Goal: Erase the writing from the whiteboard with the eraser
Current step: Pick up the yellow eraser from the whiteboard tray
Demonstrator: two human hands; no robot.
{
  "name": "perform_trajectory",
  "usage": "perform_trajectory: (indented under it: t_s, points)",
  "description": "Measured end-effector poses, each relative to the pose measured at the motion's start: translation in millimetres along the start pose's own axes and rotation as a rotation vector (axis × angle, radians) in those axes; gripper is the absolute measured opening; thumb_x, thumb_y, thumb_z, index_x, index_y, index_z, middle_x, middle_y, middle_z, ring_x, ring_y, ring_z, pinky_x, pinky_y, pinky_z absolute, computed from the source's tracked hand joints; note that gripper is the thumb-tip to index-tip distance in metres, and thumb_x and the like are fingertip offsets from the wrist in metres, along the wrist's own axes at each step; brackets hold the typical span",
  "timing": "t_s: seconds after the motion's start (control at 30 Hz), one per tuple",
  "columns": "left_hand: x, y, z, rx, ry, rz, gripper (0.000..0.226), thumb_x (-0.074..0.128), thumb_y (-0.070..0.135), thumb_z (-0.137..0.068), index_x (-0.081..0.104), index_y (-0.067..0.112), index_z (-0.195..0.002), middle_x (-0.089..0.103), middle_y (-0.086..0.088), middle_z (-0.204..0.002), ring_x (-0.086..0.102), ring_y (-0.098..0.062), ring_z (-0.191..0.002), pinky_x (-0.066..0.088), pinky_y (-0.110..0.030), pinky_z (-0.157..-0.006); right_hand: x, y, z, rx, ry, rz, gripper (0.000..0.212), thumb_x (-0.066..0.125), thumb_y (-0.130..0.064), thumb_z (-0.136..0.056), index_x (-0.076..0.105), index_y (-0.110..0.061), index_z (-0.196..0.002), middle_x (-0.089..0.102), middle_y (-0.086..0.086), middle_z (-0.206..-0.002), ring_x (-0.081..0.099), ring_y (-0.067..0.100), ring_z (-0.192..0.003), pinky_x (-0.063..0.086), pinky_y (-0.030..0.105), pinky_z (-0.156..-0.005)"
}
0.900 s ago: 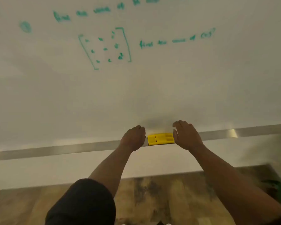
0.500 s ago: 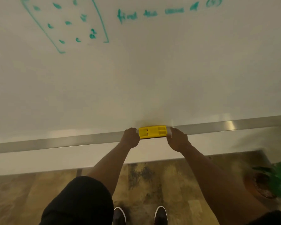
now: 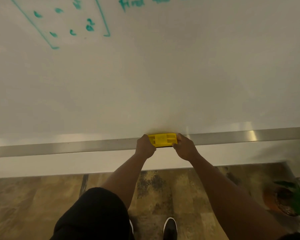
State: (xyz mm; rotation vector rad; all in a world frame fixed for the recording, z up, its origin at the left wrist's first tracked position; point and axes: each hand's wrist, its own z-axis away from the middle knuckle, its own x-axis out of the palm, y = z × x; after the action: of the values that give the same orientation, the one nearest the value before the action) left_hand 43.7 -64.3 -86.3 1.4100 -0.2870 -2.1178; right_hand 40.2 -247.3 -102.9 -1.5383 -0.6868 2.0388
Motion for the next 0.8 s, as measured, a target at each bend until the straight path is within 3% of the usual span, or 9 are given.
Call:
perform_trajectory:
  t_s: [0.13, 0.33, 0.43, 0.53, 0.6, 0.8]
  points:
    - [-5.9, -3.7, 15.2, 0.040, 0.084, -0.094, 0.064, 0.080, 0.020, -0.079, 0.047, 0.005, -0.132, 0.057, -0.019, -0.126, 0.056, -0.033, -0.118, 0.047, -0.040, -0.094, -8.7, -7.7, 13.5, -0.114, 0.099, -0.043, 0.026, 0.063, -0.020, -0.087, 0.059, -0.015, -0.112, 0.068, 0.009, -0.102, 0.062, 0.028, -0.094, 0.046, 0.033, -0.080]
    - [-37.0, -2.9, 43.5, 0.148, 0.210, -0.108, 0.043, 0.071, 0.015, -0.083, 0.054, 0.006, -0.121, 0.052, -0.019, -0.114, 0.061, -0.038, -0.101, 0.052, -0.045, -0.087, -18.7, -23.2, 35.0, -0.187, 0.126, -0.003, 0.040, 0.066, -0.025, -0.085, 0.056, -0.018, -0.123, 0.063, 0.010, -0.109, 0.060, 0.029, -0.104, 0.044, 0.037, -0.090]
    - [-58.0, -0.6, 57.5, 0.274, 0.352, -0.126, 0.044, 0.068, 0.012, -0.083, 0.054, 0.006, -0.125, 0.052, -0.020, -0.111, 0.061, -0.040, -0.096, 0.054, -0.046, -0.082, -24.5, -35.6, 45.8, -0.292, 0.267, 0.234, 0.060, 0.065, -0.038, -0.083, 0.047, -0.014, -0.135, 0.052, 0.010, -0.132, 0.050, 0.027, -0.122, 0.037, 0.041, -0.094]
    - [-79.8, 4.9, 73.4, 0.407, 0.481, -0.142, 0.059, 0.071, 0.007, -0.081, 0.049, 0.009, -0.136, 0.051, -0.020, -0.121, 0.058, -0.039, -0.101, 0.053, -0.045, -0.084, -37.8, -64.1, 56.0, -0.474, 0.423, 0.482, 0.070, 0.059, -0.054, -0.081, 0.047, -0.011, -0.135, 0.049, 0.010, -0.138, 0.049, 0.024, -0.124, 0.036, 0.041, -0.089]
    - [-98.0, 9.5, 88.0, 0.510, 0.581, -0.177, 0.065, 0.073, 0.002, -0.078, 0.049, 0.009, -0.138, 0.052, -0.020, -0.124, 0.058, -0.038, -0.101, 0.053, -0.046, -0.083, -50.9, -91.7, 60.5, -0.591, 0.467, 0.520, 0.068, 0.056, -0.056, -0.082, 0.046, -0.013, -0.134, 0.051, 0.005, -0.136, 0.050, 0.022, -0.121, 0.033, 0.040, -0.089]
    - [-171.1, 24.4, 127.9, 0.734, 0.884, -0.311, 0.064, 0.087, -0.002, -0.063, 0.064, 0.002, -0.123, 0.064, -0.020, -0.108, 0.066, -0.035, -0.080, 0.057, -0.042, -0.068, -92.8, -171.6, 68.6, -0.856, 0.637, 0.524, 0.057, 0.054, -0.050, -0.087, 0.050, -0.013, -0.130, 0.058, 0.003, -0.127, 0.056, 0.021, -0.113, 0.032, 0.039, -0.089]
